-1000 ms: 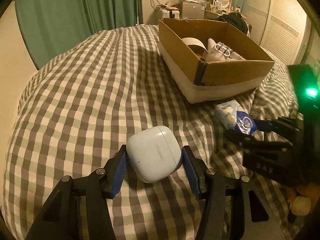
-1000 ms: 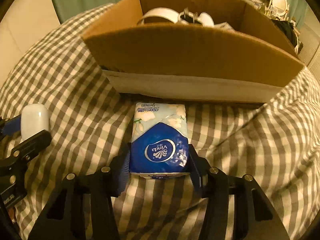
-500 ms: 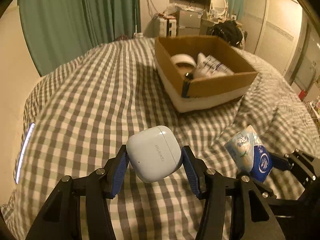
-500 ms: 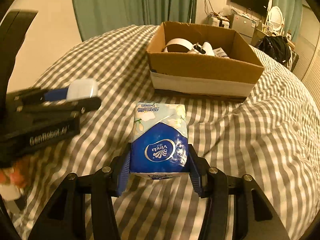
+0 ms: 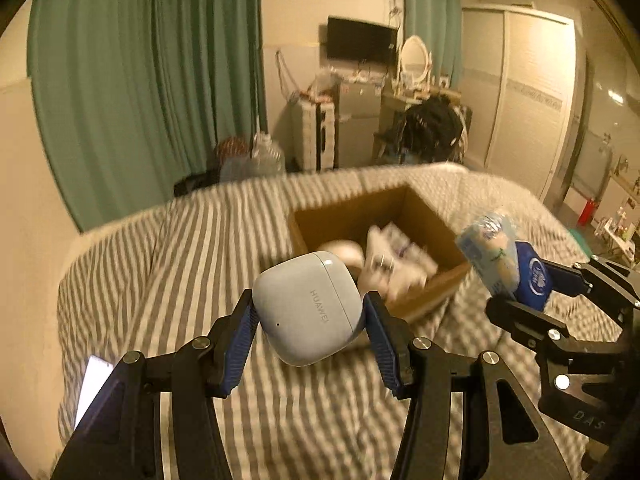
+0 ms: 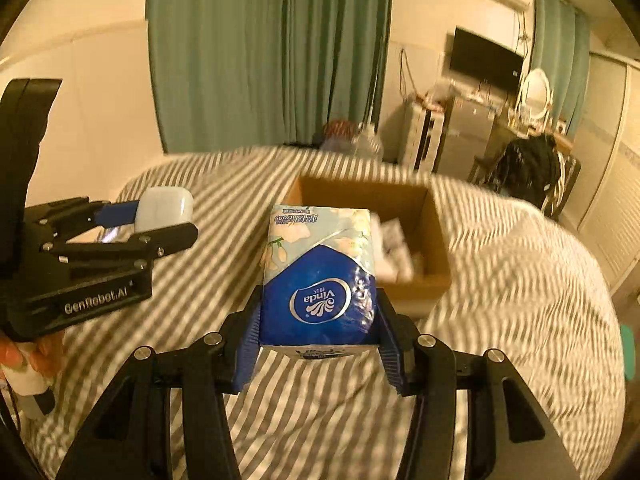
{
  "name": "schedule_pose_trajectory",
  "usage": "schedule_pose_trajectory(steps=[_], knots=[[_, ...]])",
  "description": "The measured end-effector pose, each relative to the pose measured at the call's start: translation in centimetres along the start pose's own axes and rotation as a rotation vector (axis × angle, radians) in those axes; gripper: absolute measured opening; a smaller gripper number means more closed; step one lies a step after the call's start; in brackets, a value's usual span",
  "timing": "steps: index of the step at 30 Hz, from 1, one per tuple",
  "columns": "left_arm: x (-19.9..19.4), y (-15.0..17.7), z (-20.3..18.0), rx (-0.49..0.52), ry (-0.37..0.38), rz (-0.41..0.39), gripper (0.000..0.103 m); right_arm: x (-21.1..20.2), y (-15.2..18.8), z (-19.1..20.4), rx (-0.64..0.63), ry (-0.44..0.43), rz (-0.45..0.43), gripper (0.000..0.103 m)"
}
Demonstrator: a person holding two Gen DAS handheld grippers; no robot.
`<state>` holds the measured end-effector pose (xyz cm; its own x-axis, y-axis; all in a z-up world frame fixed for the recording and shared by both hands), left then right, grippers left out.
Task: Organize objects
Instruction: 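Carry the earbud case and tissue pack into the box and release both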
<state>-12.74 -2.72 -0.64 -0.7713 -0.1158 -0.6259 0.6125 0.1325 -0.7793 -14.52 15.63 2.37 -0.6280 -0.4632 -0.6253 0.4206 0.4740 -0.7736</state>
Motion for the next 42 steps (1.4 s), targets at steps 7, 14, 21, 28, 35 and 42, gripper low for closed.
schedule_pose_trajectory(steps=[7,14,21,28,35,42], knots=[[2.7,-8.0,0.0,0.018,0.009,-0.099,0.055,0.4,-6.7,-3.2,0.013,0.020,-0.110,0.050],[9.1,-11.5,0.4,-0.006,0.035,-0.112,0.055,3.9,-12.9,-6.6,0.071,0.024,-0.185,0.050],[16.8,-8.2,-0.1,0.048,0.076,-0.016,0.055,12.3,-12.4,-9.0,0.185,-0.010,-0.132,0.050],[21.1,-5.0,-1.2,0.082,0.041,0.061,0.055,18.3,-7.9,-9.4,0.167,-0.002,0.030,0.050],[21.3,-4.2,-0.7,0.069,0.090,0.073,0.055,18.9,-6.9,-9.5,0.174,-0.002,0.042,0.051],[21.9,-3.9,-1.2,0.084,0.117,0.089,0.055,19.8,-6.5,-9.2,0.171,-0.011,0.062,0.052]])
Point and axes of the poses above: each gripper's, at about its wrist camera, not at the fingertips, and x roughly the way its jaws point, z to its left, y to its underside, the point moved 2 cm from there along x, roughly the way its jaws point, and after that the axes turned 5 degrees about y, right-handed, at the moved point
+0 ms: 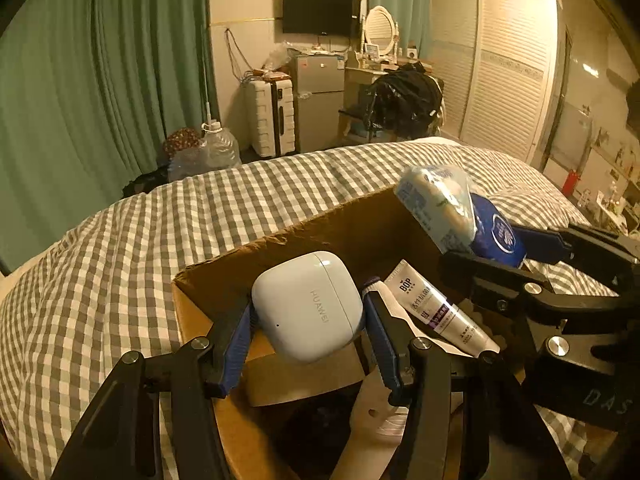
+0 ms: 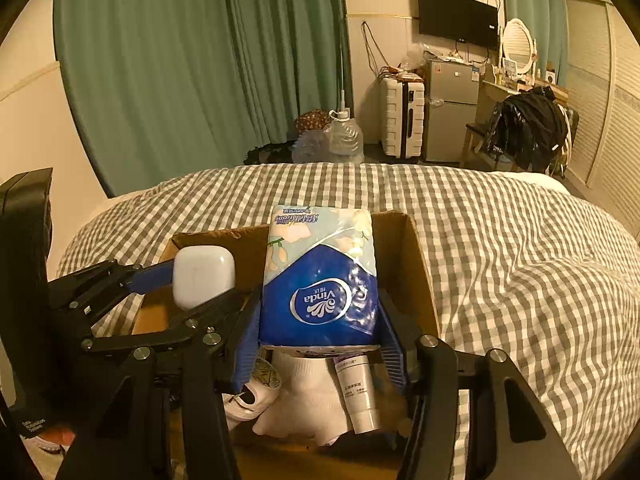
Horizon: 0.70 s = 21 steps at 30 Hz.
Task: Organize objects
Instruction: 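Carry the earbud case and tissue pack into the box and release both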
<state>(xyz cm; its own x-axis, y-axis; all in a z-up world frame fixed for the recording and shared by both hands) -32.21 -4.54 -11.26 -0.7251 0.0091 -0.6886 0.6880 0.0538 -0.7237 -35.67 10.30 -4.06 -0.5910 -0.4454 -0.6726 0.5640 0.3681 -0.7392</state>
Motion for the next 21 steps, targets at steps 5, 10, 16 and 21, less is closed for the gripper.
schedule_pose_trajectory(steps=[5,10,16,21], knots=[[0.3,0.0,0.0,-0.018,-0.017,0.027,0.058,-0.3,-0.1,-0.2,0.012,0.004,-0.020,0.069],[-1.0,0.0,0.2,-0.033,-0.036,-0.001,0.080,-1.2,-0.4,-0.6,0.021,0.020,-0.048,0.073],[-2.8,-1.3,0.0,-0.018,-0.058,-0.047,0.087,-2.6,-1.2,-1.1,0.051,0.026,-0.098,0.079],[-5.9,-2.7,-0.1,0.000,-0.091,-0.113,0.090,-6.1,-2.4,-1.4,0.075,0.041,-0.174,0.089]])
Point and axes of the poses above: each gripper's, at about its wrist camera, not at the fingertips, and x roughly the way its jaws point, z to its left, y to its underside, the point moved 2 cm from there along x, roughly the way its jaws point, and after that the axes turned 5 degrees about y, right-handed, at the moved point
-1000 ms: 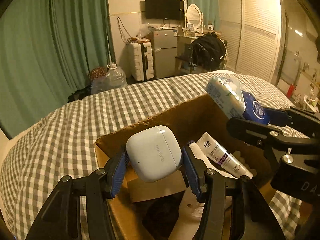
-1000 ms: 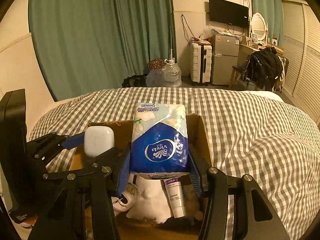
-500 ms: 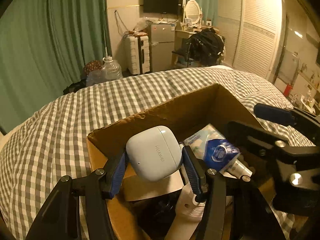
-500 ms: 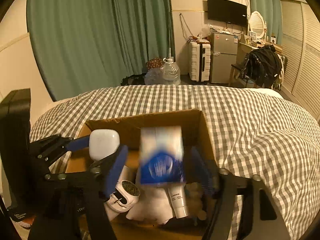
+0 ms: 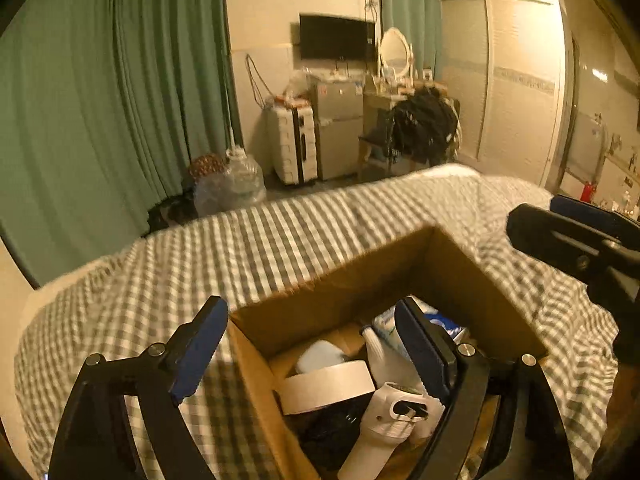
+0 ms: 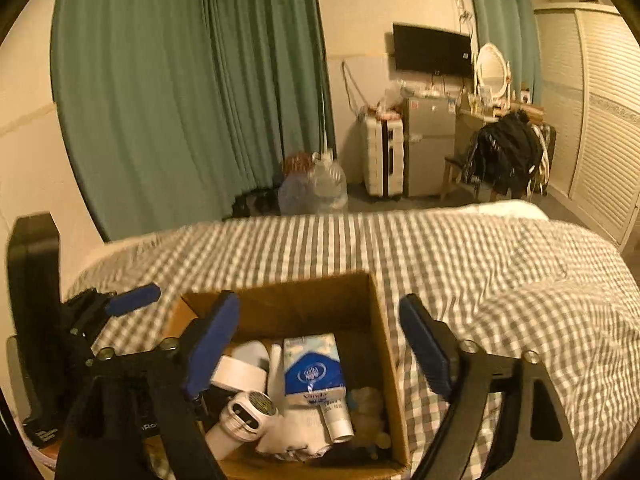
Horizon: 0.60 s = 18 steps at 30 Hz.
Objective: Organize objects
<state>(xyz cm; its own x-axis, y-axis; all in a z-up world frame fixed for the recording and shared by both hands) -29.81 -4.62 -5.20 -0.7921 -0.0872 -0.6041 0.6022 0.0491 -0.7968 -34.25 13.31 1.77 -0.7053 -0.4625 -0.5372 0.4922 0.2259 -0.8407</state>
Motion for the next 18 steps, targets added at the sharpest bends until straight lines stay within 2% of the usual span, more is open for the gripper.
schedule_pose_trajectory(steps=[2,8,15,18], knots=[[-2.2,-0.8,0.1,-0.004,0.002,-0.050,0.096,-1.7,-0.6,0.0,0.005,0.010,-0.045,0.090],[-8.5,-3.1,-0.2,0.011,-0.019,-0.159,0.102,-6.8,-2.4,0.5,-0.002,0.028,-0.116,0.090],[-15.7,-3.1,-1.8,0.059,-0.018,-0.250,0.103,-15.0,-5.0,1.7,-0.020,0.072,-0.245,0.098],[-18.0,-3.0,-2.1,0.053,-0.034,-0.275,0.103,-18.9,-5.3,2.4,-0.038,0.107,-0.326,0.101]])
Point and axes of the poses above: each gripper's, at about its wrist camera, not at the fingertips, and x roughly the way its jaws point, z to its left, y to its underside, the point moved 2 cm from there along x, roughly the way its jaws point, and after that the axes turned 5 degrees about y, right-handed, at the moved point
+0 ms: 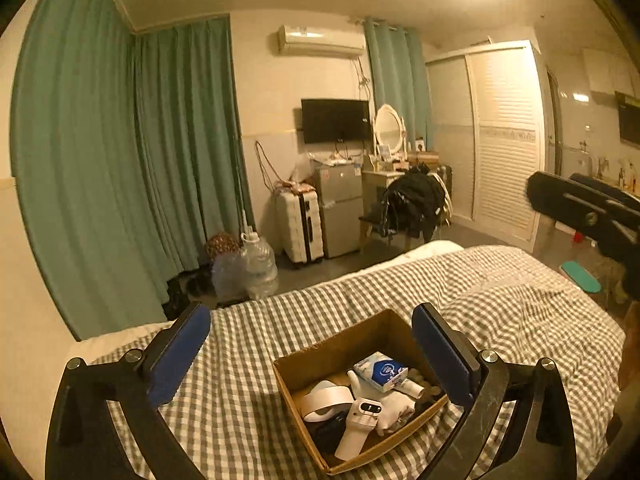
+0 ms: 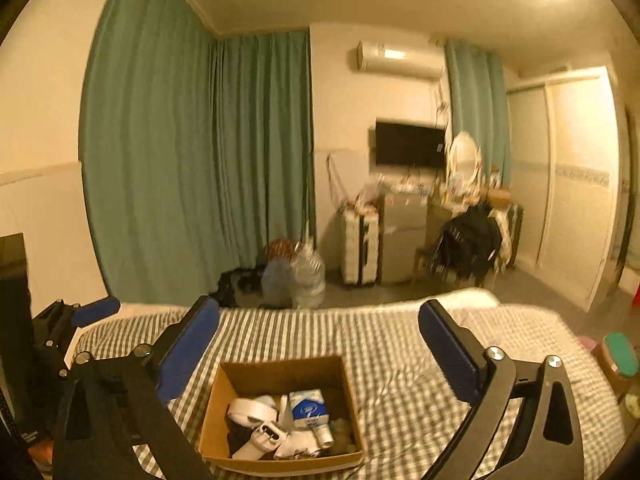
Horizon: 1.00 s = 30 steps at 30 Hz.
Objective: Organize objects
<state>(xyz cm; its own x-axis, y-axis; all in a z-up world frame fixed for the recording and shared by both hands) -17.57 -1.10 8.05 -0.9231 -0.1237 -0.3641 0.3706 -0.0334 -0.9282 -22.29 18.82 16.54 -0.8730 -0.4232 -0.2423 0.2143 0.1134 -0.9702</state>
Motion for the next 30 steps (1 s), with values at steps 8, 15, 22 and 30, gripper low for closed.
schedule_pose_trajectory(steps=[8,15,22,30], knots=[[-4.2,0.4,0.0,-0.040,-0.043,-0.090,0.103,-4.2,0.5,-0.3,-0.004,0.064,-0.058,0.103],[-2.1,5.4,0.7,-0.058,-0.073,-0.061,0.103,-1.7,6.4,-0.3,0.043,0.032,0.007,0.103],[0.4,8.4,0.6,-0.059,-0.128,0.025,0.103,1.3,11.4,0.5,-0.038,0.129,0.057,0.103],[0.2,8.8,0.5,-0.083,-0.125,0.030,0.103,0.8,11.6,-0.3,0.000,0.120,0.062,0.103]])
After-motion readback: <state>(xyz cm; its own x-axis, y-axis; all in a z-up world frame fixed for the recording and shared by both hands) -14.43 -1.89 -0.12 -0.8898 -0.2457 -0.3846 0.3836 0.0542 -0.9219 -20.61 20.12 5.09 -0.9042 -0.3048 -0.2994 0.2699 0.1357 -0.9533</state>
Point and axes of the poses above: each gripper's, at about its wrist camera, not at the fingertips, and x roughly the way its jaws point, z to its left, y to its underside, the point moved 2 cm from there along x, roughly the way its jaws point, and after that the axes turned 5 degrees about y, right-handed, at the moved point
